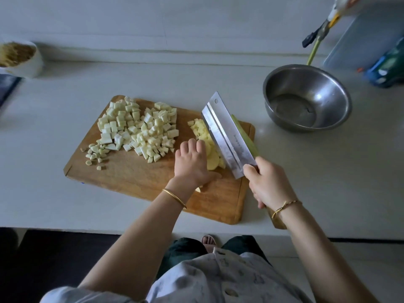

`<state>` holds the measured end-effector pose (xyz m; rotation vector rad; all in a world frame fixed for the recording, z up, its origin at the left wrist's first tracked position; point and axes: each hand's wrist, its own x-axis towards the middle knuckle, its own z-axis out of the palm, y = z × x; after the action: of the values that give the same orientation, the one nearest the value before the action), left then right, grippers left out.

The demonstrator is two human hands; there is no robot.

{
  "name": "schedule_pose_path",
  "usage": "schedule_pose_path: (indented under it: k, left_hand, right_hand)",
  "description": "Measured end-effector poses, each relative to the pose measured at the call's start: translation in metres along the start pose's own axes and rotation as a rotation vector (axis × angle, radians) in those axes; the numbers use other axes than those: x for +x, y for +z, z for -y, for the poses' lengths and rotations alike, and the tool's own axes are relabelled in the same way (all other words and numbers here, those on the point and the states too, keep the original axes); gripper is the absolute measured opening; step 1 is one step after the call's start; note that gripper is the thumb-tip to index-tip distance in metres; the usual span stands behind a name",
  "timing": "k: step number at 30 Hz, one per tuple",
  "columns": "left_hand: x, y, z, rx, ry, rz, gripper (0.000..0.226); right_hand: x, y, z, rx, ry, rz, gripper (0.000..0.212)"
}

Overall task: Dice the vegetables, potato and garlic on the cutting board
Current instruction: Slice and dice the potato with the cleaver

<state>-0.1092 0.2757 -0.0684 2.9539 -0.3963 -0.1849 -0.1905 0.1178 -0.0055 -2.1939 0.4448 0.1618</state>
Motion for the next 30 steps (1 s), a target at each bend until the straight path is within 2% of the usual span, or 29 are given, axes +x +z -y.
schedule_pose_path:
  k: [4, 7, 14, 19, 22, 26, 30]
  left_hand:
    - [0.007, -0.007, 0.0, 0.017, 0.04, 0.018, 0.088]
    - [0.006, -0.013, 0.0, 0.033, 0.092, 0.03, 0.071]
    - [0.007, -0.03, 0.01, -0.268, 0.067, -0.008, 0.029]
    - [0.001, -0.041, 0.026, -0.573, -0.114, -0.09, 0.019]
    - [-0.007, -0.05, 0.036, -0.834, -0.293, -0.189, 0.034]
    - [-0.026, -0.052, 0.052, -1.095, -0.581, -0.299, 0.04]
    - [-0.043, -0.045, 0.062, -1.224, -0.697, -0.321, 0.045]
  right_hand:
    - [0.0, -0.001, -0.003, 0.011, 0.008, -0.007, 0.029]
    - [0.0, -0.003, -0.004, 0.016, 0.007, -0.007, 0.028]
    - [-0.002, -0.003, 0.0, 0.022, -0.029, 0.0, 0.032]
    - [-0.003, -0.002, 0.001, 0.048, -0.009, 0.03, 0.031]
    - [-0.007, 0.0, 0.002, 0.045, 0.012, 0.095, 0.027]
    - [-0.015, 0.007, 0.003, 0.095, 0.074, 0.253, 0.019]
    - [-0.023, 0.018, -0.001, 0.11, 0.133, 0.391, 0.018]
